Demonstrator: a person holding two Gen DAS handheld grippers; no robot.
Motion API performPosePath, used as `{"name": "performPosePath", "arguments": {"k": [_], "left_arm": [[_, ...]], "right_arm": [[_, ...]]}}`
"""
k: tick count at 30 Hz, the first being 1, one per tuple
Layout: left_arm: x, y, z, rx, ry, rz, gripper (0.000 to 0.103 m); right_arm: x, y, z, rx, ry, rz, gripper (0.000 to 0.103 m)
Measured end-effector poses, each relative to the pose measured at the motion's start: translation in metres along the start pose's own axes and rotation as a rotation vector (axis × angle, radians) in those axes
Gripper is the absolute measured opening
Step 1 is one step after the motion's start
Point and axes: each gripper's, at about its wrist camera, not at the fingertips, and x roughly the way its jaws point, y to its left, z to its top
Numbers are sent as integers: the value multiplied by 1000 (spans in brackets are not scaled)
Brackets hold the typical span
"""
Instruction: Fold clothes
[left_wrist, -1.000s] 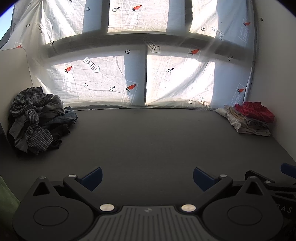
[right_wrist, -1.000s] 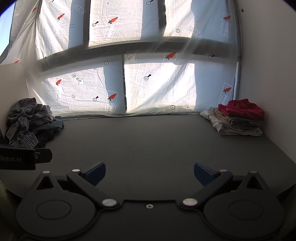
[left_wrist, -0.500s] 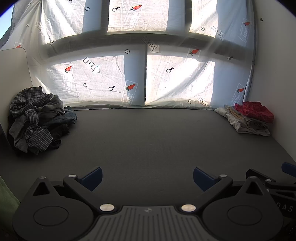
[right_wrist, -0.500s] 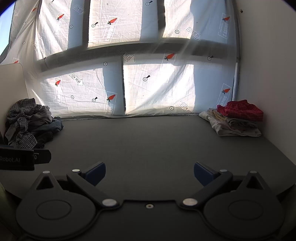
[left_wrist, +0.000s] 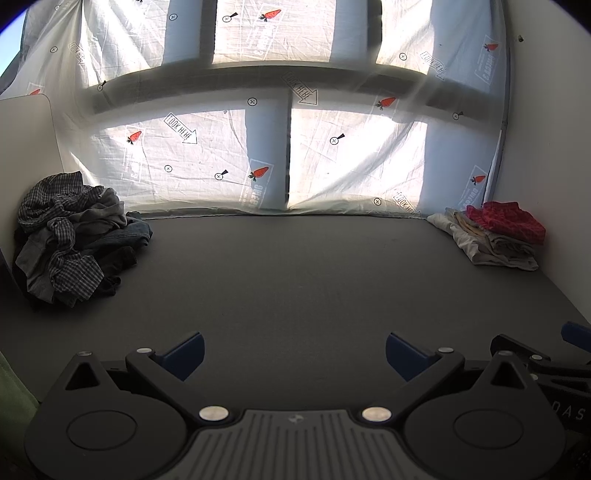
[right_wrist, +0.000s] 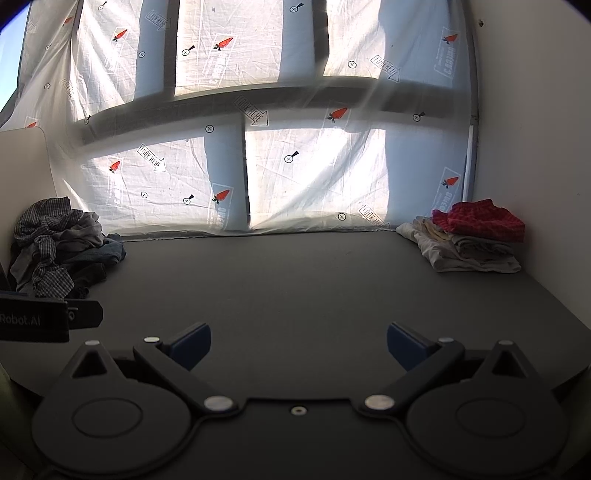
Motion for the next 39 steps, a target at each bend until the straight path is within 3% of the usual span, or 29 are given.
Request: {"name": "performPosePath", "arguments": {"k": [14,24,32,39], "left_arm": [[3,2,2,-9,4,-4,103],[29,-9,3,-23,65,-29,103],[85,-42,25,-40,93,-14,103],[133,-62,61,-84,147,69,103]], "right_arm": [[5,2,-3,-10,2,1,103],[18,-6,-4,12,37,-5,103],[73,-40,12,-7,59,10,103],[153,-79,49,53,114,73,103]]}}
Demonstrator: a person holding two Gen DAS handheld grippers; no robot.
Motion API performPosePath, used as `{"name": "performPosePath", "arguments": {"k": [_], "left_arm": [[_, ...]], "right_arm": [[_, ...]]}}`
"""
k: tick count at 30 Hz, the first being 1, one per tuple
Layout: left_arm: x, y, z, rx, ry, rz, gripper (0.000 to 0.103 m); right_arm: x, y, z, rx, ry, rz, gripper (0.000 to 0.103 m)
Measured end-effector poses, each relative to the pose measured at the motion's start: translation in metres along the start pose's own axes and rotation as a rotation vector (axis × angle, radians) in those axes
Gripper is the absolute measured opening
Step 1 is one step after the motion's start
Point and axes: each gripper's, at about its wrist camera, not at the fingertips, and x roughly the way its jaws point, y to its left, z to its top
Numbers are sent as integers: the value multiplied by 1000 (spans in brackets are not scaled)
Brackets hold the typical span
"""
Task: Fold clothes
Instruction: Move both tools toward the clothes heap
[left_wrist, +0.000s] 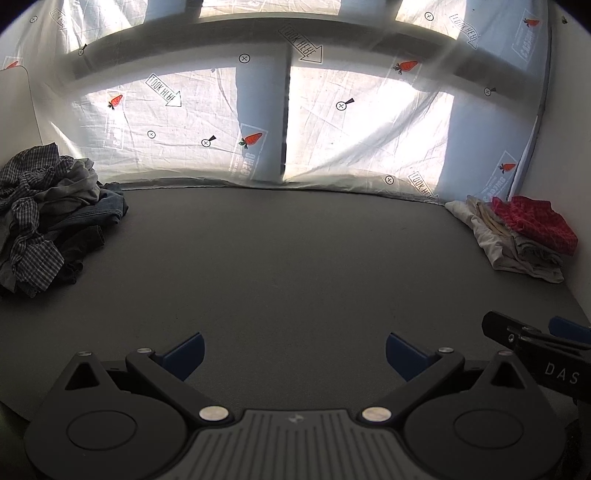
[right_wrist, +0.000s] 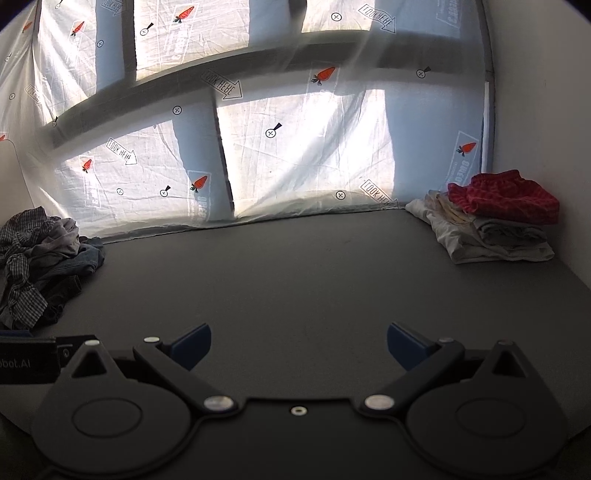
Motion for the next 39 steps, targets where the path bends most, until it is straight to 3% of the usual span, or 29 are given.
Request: {"name": "performPosePath", "arguments": {"k": [9,18,26,39], "left_arm": [[39,4,31,-104,77,142,103],[68,73,50,-199,111,225,103],[106,191,77,-287,110,221,103],[163,426,145,-413,50,403,103]], "right_arm": [[85,-18,35,-20,144,102,103],[143,49,52,-103,221,180,103],[192,158,81,-166,211,183,103],[287,376,138,-269,135,242,103]]}}
